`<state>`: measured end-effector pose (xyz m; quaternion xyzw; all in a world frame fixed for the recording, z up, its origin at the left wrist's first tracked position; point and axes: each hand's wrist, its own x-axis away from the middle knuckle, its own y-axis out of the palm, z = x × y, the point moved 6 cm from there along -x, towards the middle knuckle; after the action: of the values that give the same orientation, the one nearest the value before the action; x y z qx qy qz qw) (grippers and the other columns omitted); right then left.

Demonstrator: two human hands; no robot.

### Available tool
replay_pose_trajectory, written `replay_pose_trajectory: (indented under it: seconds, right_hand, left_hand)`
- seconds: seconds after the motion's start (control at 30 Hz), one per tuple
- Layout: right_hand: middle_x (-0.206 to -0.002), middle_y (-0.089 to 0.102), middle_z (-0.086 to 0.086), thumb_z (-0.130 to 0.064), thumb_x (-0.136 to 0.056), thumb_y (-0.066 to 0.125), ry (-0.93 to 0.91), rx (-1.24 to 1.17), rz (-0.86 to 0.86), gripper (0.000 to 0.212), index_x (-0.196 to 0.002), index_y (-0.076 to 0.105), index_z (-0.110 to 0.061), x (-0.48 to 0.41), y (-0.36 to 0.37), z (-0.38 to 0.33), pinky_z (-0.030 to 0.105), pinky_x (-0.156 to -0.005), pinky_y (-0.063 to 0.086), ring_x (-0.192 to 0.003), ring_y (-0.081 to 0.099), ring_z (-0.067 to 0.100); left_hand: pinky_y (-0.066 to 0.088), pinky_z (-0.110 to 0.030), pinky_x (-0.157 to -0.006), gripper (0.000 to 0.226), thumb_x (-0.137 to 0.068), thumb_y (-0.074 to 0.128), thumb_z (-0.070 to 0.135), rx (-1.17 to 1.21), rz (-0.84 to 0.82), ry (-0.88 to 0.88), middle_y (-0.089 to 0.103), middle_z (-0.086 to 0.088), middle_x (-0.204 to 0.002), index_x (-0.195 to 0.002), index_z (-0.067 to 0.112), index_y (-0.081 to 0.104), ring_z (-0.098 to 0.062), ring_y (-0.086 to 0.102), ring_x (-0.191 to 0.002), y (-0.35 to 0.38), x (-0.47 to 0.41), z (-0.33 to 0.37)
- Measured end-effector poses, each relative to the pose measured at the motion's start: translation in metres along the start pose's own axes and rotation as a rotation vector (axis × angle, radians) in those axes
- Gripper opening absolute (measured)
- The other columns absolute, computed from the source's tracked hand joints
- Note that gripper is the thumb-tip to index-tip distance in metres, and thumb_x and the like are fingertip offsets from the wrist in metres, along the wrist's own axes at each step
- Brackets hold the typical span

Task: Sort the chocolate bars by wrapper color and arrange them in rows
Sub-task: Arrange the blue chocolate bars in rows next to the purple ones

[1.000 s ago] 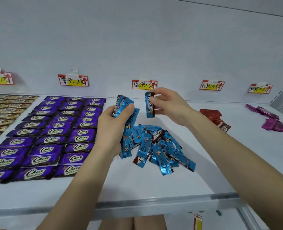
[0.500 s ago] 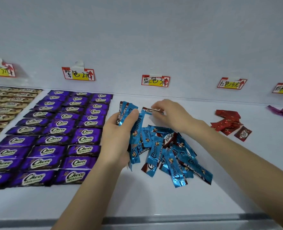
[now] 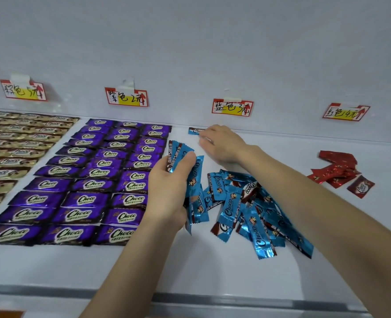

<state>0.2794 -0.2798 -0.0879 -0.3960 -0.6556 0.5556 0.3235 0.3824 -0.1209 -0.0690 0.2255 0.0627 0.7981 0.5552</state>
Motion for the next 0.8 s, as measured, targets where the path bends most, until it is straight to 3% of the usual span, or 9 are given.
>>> replay_pose_trajectory:
  seconds: [0.33,0.8]
  right_hand:
    - [-0.136,0.046,0.006,-0.032,-0.100,0.025,-0.058,0.076,0.088,0.041,-0.128,0.048,-0.015,-0.0052,0.0034,-0.0017,0.040,-0.100,0.036,-0.122,0.041,0.023]
    - [-0.140,0.042,0.006,-0.032,-0.100,0.023,-0.086,0.109,0.070,0.042,-0.135,0.042,-0.016,-0.0070,0.0049,-0.0019,0.041,-0.103,0.034,-0.125,0.038,0.023]
  left_hand:
    - [0.033,-0.013,-0.032,0.014,-0.088,0.063,0.020,0.007,0.039,0.002,0.051,0.003,-0.055,-0.089,0.009,0.054,-0.005,0.048,-0.031,-0.0030,-0.0022,-0.0004]
    - [0.034,-0.014,-0.032,0.015,-0.088,0.063,0.020,0.021,0.007,-0.012,0.051,0.004,-0.052,-0.091,0.008,0.054,-0.005,0.048,-0.031,-0.0031,-0.0051,-0.0037]
